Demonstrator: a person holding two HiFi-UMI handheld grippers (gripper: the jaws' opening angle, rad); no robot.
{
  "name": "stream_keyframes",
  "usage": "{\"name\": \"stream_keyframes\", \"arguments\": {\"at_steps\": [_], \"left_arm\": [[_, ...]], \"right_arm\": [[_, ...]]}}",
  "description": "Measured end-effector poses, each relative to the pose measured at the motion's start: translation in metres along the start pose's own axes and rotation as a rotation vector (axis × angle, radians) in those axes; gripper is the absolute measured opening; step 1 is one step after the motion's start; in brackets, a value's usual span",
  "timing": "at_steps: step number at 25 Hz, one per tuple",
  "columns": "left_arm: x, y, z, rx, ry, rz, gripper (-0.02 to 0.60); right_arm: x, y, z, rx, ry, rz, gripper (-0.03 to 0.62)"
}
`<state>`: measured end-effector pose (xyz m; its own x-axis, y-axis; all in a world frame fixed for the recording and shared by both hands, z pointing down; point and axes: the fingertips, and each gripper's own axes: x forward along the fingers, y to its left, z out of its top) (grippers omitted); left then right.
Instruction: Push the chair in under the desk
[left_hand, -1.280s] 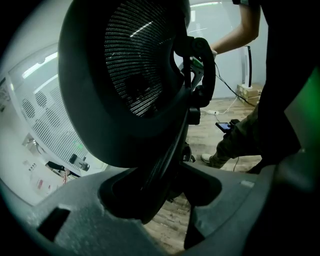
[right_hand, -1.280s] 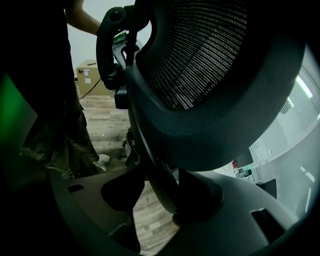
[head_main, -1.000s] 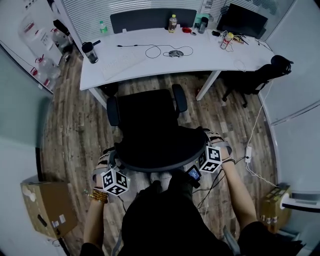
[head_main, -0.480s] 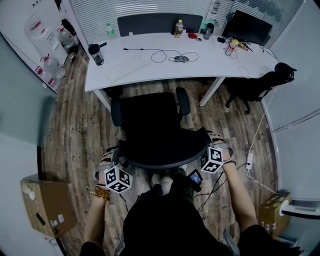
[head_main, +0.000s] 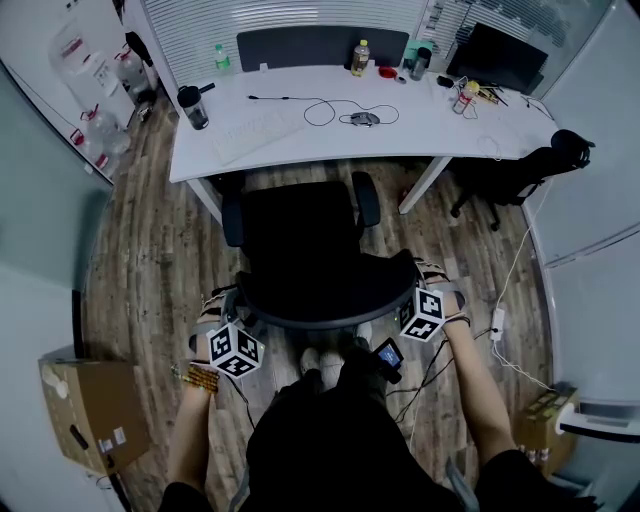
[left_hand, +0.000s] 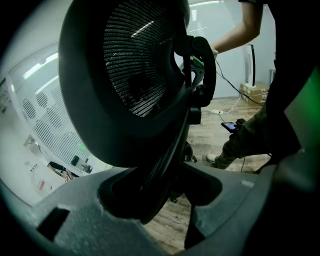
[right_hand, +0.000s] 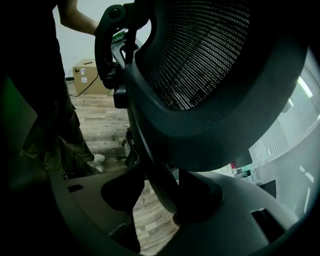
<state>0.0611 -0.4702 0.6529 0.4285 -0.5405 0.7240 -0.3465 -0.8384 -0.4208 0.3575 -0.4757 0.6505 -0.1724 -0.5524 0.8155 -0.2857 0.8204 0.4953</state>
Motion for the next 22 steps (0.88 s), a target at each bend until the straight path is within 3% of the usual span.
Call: {"name": "stream_keyframes", "arguments": {"at_steps": [22], "left_arm": [[0.028,0.046,0.001,0.004,0.012,0.005,0.249]], "right_arm": [[0.027,-0.039,0.011,0.011,-0.009,-0.015,0.213]]}}
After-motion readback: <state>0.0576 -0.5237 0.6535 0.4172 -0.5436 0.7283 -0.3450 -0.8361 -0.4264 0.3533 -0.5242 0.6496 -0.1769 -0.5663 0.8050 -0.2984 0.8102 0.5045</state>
